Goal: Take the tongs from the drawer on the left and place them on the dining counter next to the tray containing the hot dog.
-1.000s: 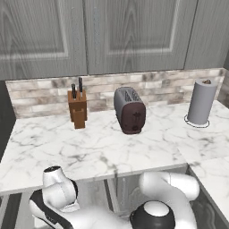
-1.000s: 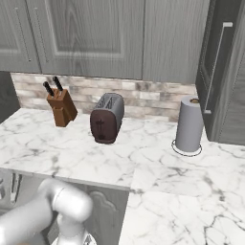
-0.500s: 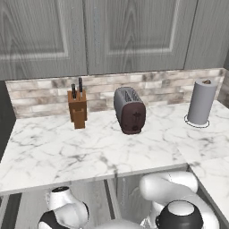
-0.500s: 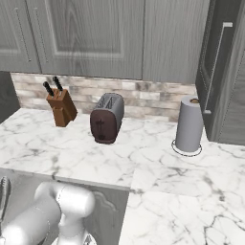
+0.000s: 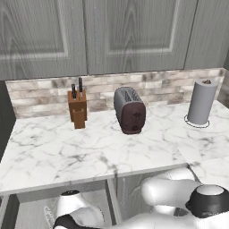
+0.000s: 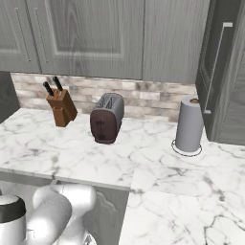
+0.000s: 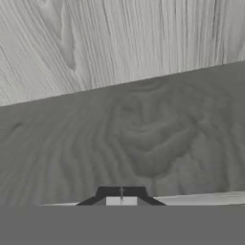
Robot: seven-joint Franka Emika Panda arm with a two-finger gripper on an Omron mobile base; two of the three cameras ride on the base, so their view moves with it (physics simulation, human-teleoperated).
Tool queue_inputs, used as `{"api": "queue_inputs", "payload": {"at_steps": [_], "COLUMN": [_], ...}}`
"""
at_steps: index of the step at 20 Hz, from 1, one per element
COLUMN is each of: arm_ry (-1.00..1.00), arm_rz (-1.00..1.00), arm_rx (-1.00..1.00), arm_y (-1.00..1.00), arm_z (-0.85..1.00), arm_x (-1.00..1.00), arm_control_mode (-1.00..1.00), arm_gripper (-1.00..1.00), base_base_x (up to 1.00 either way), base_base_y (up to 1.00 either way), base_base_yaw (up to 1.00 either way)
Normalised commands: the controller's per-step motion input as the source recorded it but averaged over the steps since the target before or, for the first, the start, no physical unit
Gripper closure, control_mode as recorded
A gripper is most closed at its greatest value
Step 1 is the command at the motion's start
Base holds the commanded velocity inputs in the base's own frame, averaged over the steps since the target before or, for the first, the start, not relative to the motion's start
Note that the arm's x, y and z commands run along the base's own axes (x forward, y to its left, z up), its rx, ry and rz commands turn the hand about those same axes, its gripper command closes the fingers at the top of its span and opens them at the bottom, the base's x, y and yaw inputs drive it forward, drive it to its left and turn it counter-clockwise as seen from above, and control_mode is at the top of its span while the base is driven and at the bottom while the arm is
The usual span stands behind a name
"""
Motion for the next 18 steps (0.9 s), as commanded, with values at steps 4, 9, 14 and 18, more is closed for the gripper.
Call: {"api": "queue_inputs", "payload": {"at_steps": [4,9,14,18], "arm_ry": [0.0,-0.04,-0.17,-0.19], "arm_rz": [-0.21,-0.16,-0.01,0.08], "arm_rx": [-0.2,-0.34,-0.32,-0.28], "arm_y": [-0.58,-0.67,-0.56,-0.49], "arm_z": [0.81,0.66,0.7,0.76], "arm_x": [0.03,0.01,0.01,0.0], "arm_control_mode": [-1.0,-1.0,-1.0,-1.0], "arm_gripper": [1.0,1.0,1.0,1.0], "base_base_x": [0.0,0.0,0.0,0.0], "base_base_y": [0.0,0.0,0.0,0.0], "base_base_yaw": [0.0,0.0,0.0,0.0]}}
